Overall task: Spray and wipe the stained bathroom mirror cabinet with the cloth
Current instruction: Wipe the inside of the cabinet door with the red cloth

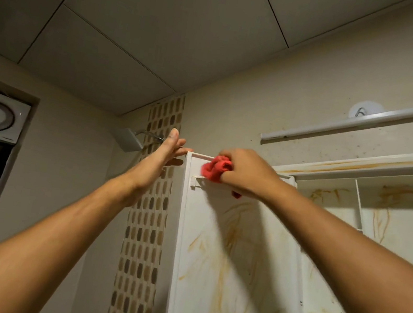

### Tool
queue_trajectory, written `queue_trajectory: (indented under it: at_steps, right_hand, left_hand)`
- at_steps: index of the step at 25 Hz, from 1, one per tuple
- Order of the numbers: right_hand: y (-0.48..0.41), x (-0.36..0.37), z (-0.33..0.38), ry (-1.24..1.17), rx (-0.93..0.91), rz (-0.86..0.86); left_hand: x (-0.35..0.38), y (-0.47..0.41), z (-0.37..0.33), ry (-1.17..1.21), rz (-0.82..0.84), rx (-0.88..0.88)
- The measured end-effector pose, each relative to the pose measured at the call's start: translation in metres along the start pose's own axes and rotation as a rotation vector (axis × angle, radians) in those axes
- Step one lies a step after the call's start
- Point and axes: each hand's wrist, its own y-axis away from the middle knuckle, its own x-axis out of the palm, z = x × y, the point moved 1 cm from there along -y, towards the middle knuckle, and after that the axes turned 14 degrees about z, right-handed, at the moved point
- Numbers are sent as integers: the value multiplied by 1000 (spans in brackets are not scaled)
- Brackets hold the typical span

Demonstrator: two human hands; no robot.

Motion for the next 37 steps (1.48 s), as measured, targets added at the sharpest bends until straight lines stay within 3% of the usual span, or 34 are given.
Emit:
queue_trajectory:
  at_steps: [2,3,7,9,12,14,17,20,22,24,26,29,32,34,37]
  right_hand:
    - [5,-7,-17,277,149,-4]
    - [4,-6,-12,302,165,-29]
    - [-6,19,31,-31,-90,-33]
    - [5,27,11,5,-89,-65]
    - [24,23,-56,157,238,-174]
    - [16,31,-65,30,387,-280]
    - [-23,60,3,-89,134,-364]
    - [-25,64,15,72,-75,-365]
    - [-14,48,-29,155,21,-326]
    - [-1,44,-62,159,267,-362]
    - [-8,53,-44,84,372,-415]
    - [-26,71,18,-7,110,-417]
    - [-12,62,-5,161,-135,-364]
    - [-3,48,-48,230,8,-324]
    - [-5,44,-59,76,324,-431]
  left_hand:
    - [1,2,-5,-10,14,-28]
    - [2,4,-7,-20,18,-36]
    - [1,3,-13,-54,14,-43]
    - [-2,2,-11,-50,-1,-44]
    - [0,2,-10,-43,5,-54]
    - [2,3,-10,-34,5,-53]
    - [2,2,-9,-36,-4,-51]
    - [1,1,-8,-53,-14,-57]
    - [1,1,-7,-49,-7,-65]
    - [2,2,-6,-45,-2,-59]
    - [3,3,-5,-37,-8,-51]
    - [2,0,-2,-33,-25,-42]
    - [4,-1,-2,-45,-36,-54]
    - [5,0,-3,-44,-37,-52]
    - [8,2,-4,-46,-37,-41]
